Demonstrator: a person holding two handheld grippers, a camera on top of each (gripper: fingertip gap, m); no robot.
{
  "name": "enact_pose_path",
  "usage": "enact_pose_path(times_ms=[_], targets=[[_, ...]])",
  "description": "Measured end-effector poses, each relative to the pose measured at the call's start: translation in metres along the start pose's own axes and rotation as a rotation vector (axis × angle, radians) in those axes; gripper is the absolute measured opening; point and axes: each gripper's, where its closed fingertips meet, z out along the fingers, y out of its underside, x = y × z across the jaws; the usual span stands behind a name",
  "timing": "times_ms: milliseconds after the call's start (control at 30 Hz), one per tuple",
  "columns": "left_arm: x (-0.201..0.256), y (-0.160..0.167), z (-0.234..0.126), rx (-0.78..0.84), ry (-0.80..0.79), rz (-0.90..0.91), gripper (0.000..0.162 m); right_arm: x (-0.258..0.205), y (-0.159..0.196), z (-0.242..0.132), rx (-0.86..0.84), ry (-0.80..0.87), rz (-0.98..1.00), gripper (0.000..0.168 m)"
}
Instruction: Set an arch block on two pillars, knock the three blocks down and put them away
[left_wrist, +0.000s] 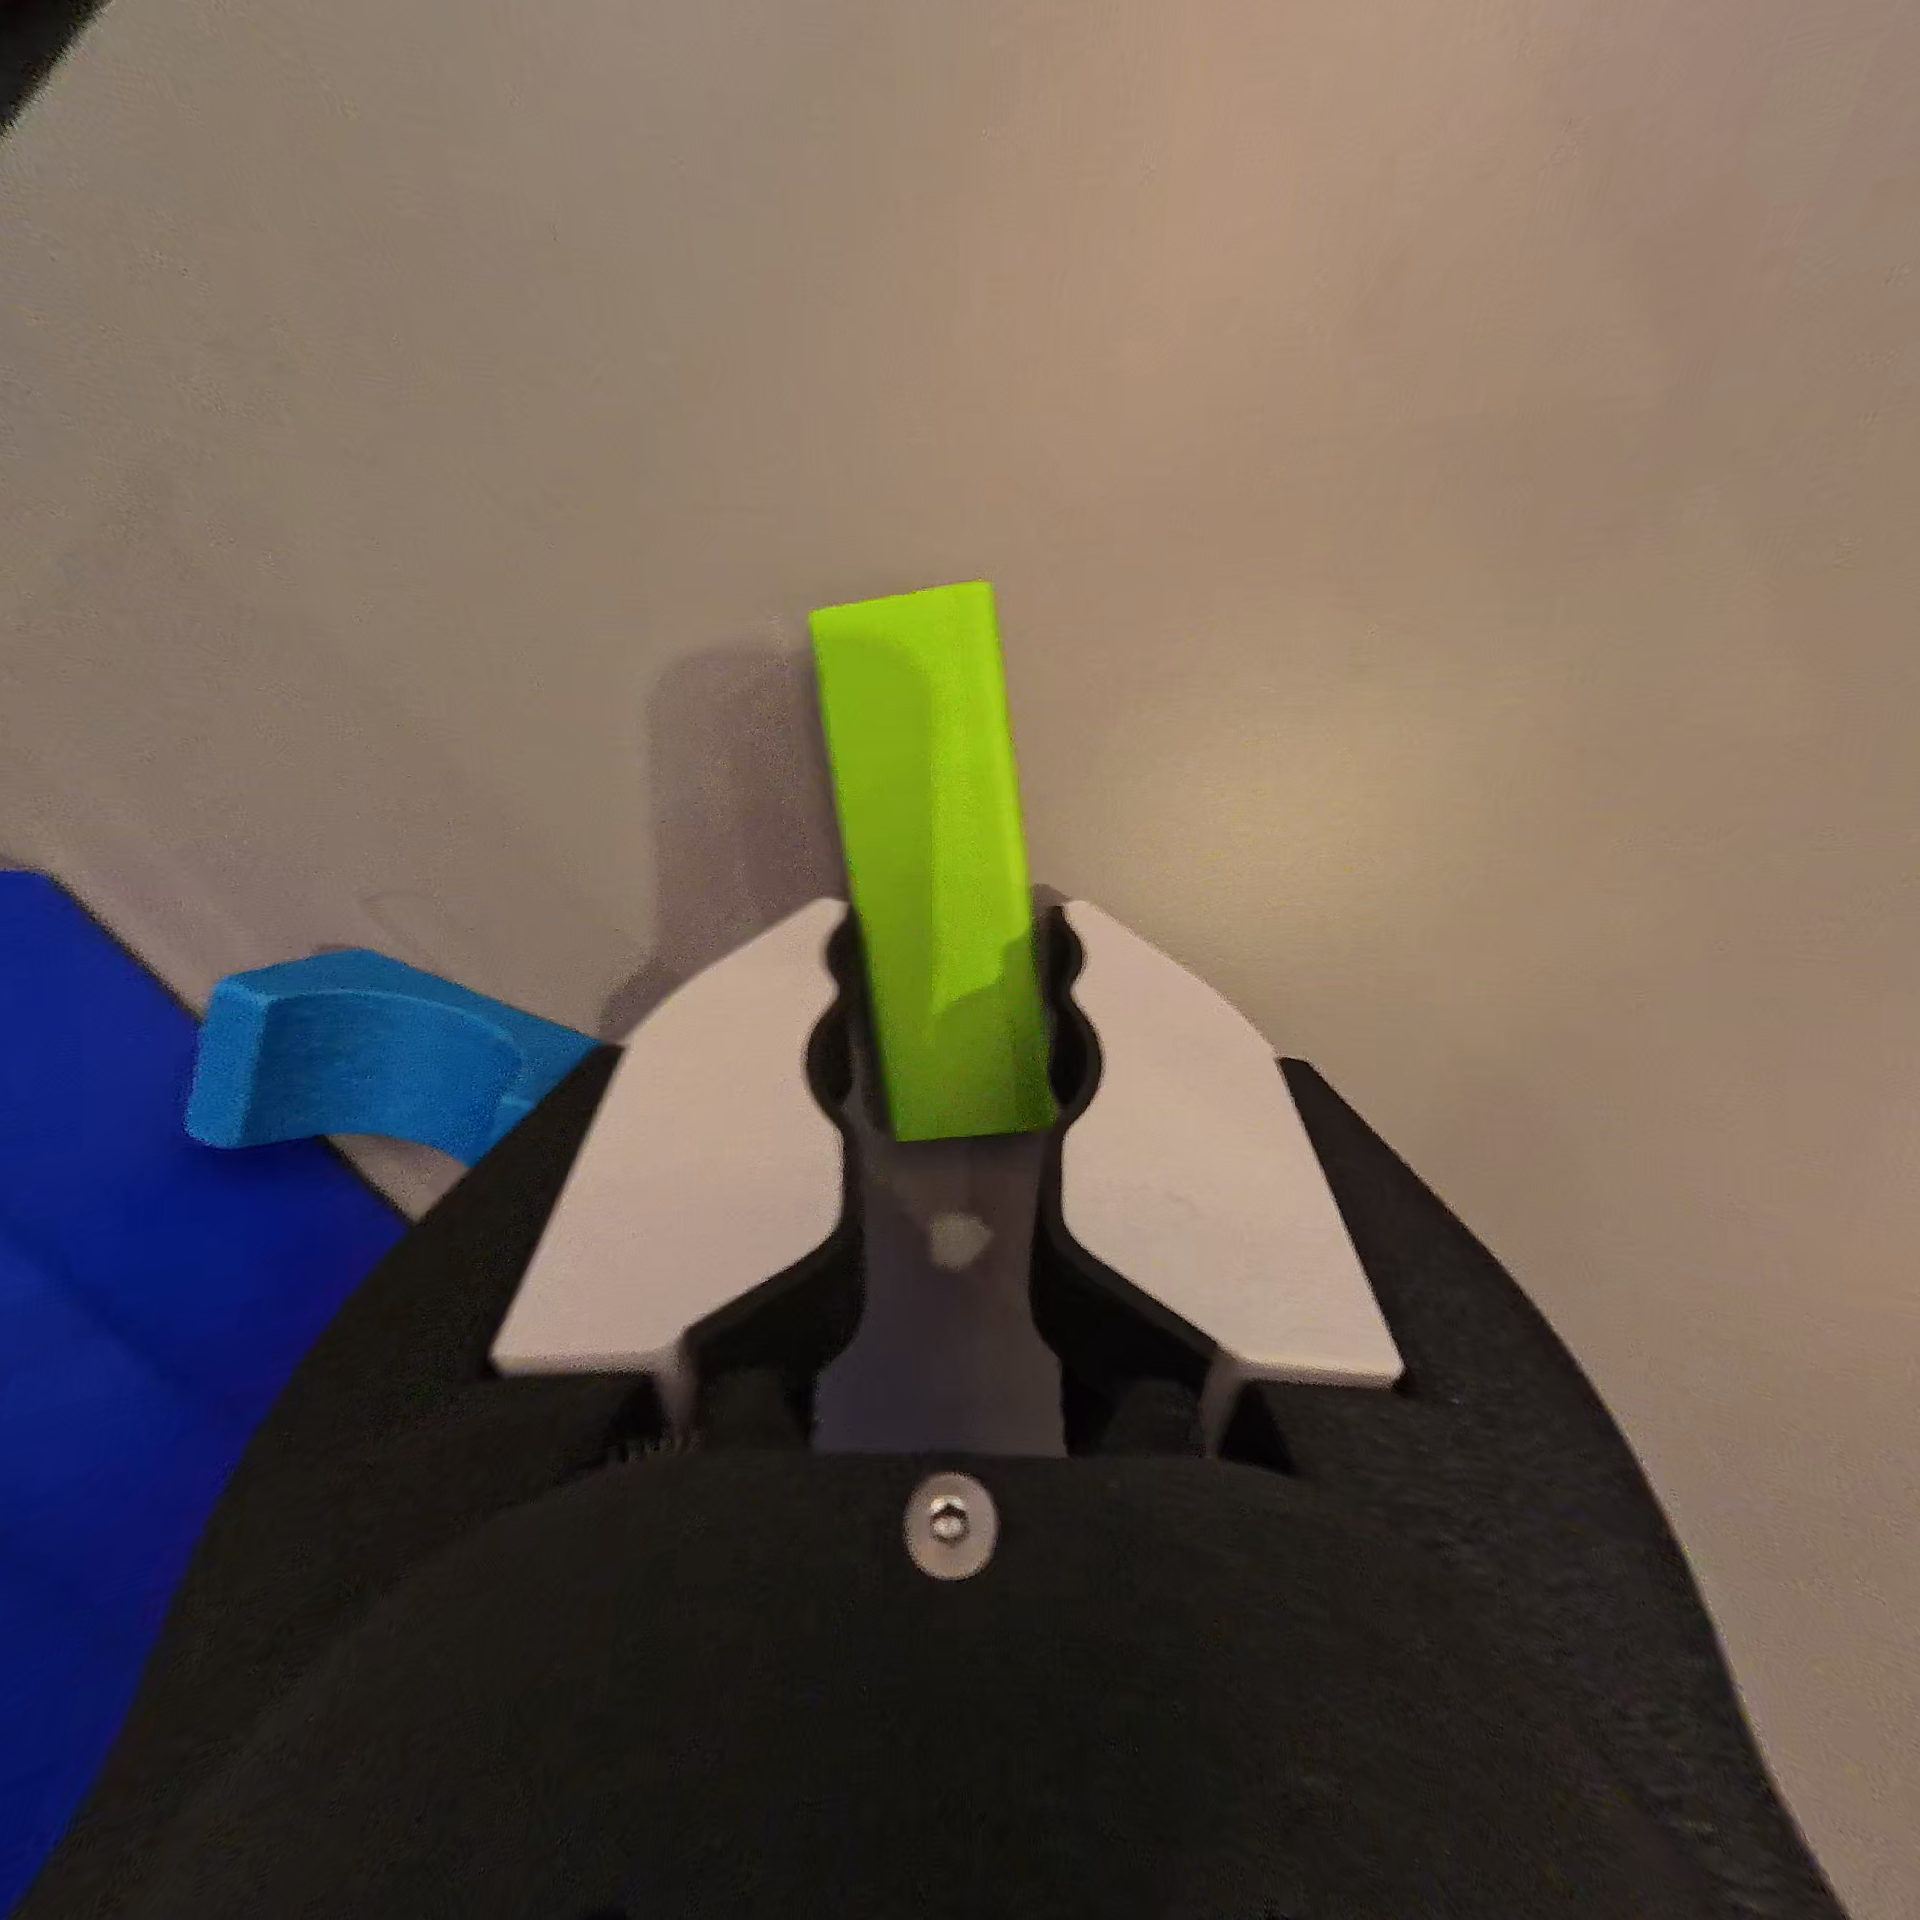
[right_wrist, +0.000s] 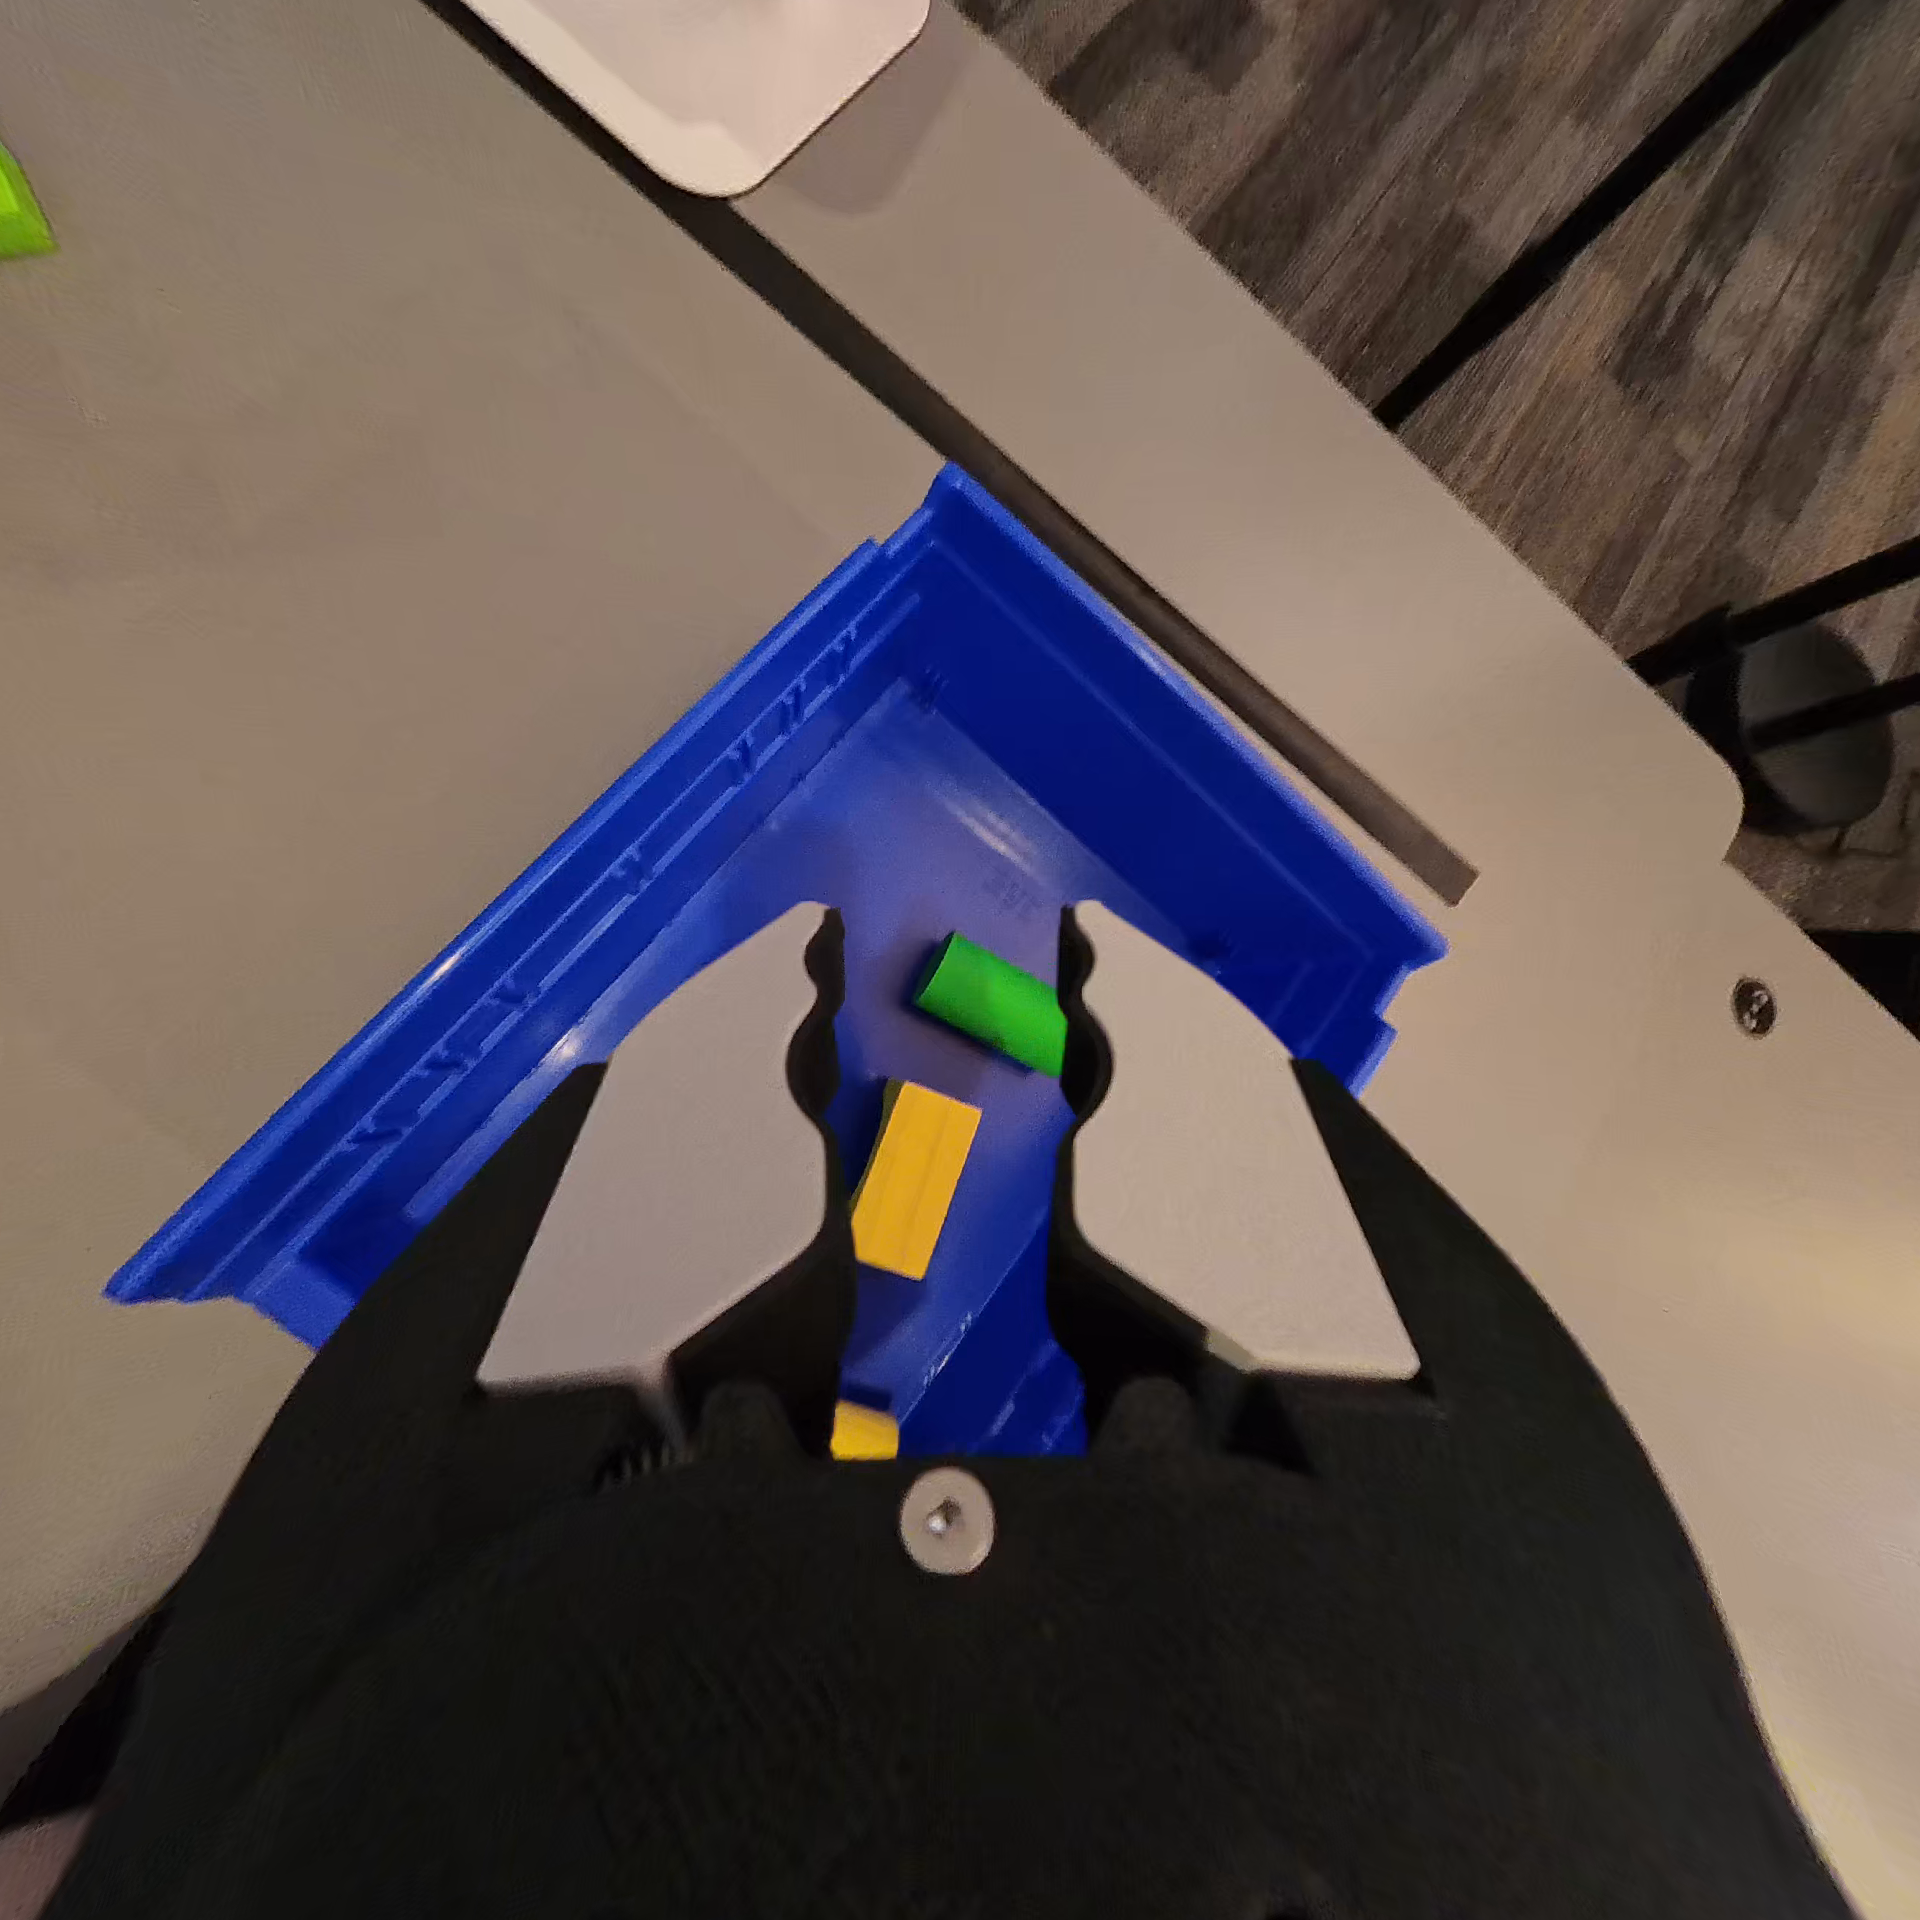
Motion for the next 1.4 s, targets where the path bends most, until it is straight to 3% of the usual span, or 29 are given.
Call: enact_pose_path(times_ms=[167,267,333,433,567,700,767,800,867,933,1033,1233,1333,1400], targets=[[0.021,-0.002,-0.005,-0.007,0.109,0.005,0.032,-0.012,-0.016,0.011,0.170,-0.119,-0.014,0.034],[0.039,-0.017,-0.024,0.071,0.170,0.043,0.032,-0.047,-0.046,0.008,0.301,-0.292,-0.031,0.034],[0.048,-0.031,-0.048,0.162,0.176,0.092,0.032,-0.084,-0.068,0.002,0.393,-0.391,-0.148,0.035],[0.076,-0.038,-0.091,0.255,0.319,0.154,0.032,-0.158,-0.101,-0.020,0.615,-0.461,-0.497,0.042],[0.103,-0.036,-0.142,0.334,0.535,0.152,0.032,-0.242,-0.118,-0.022,0.710,-0.310,-0.896,0.042],[0.118,-0.031,-0.177,0.389,0.690,0.159,0.032,-0.282,-0.124,-0.010,0.716,-0.098,-1.121,0.042],[0.122,-0.031,-0.190,0.420,0.748,0.165,0.033,-0.289,-0.120,-0.005,0.688,-0.060,-1.187,0.020],[0.119,-0.031,-0.194,0.433,0.746,0.170,0.033,-0.291,-0.117,-0.005,0.677,-0.069,-1.200,0.017],[0.101,-0.033,-0.197,0.454,0.663,0.152,0.049,-0.276,-0.114,-0.006,0.598,-0.079,-1.164,0.017],[0.074,-0.030,-0.188,0.438,0.494,0.155,0.055,-0.245,-0.107,-0.011,0.510,-0.094,-1.086,0.017],[0.043,-0.009,-0.163,0.284,0.291,0.214,0.062,-0.172,-0.083,-0.012,0.335,-0.120,-0.846,0.017],[-0.002,0.018,-0.091,-0.121,0.082,0.296,0.046,-0.028,0.007,0.002,0.021,-0.058,-0.264,0.017],[-0.039,0.031,-0.065,-0.342,-0.121,0.363,0.044,0.009,0.054,0.017,-0.119,-0.039,-0.094,0.018],[-0.053,0.040,-0.056,-0.465,-0.209,0.398,0.034,0.018,0.078,0.031,-0.199,-0.065,-0.024,0.018]])
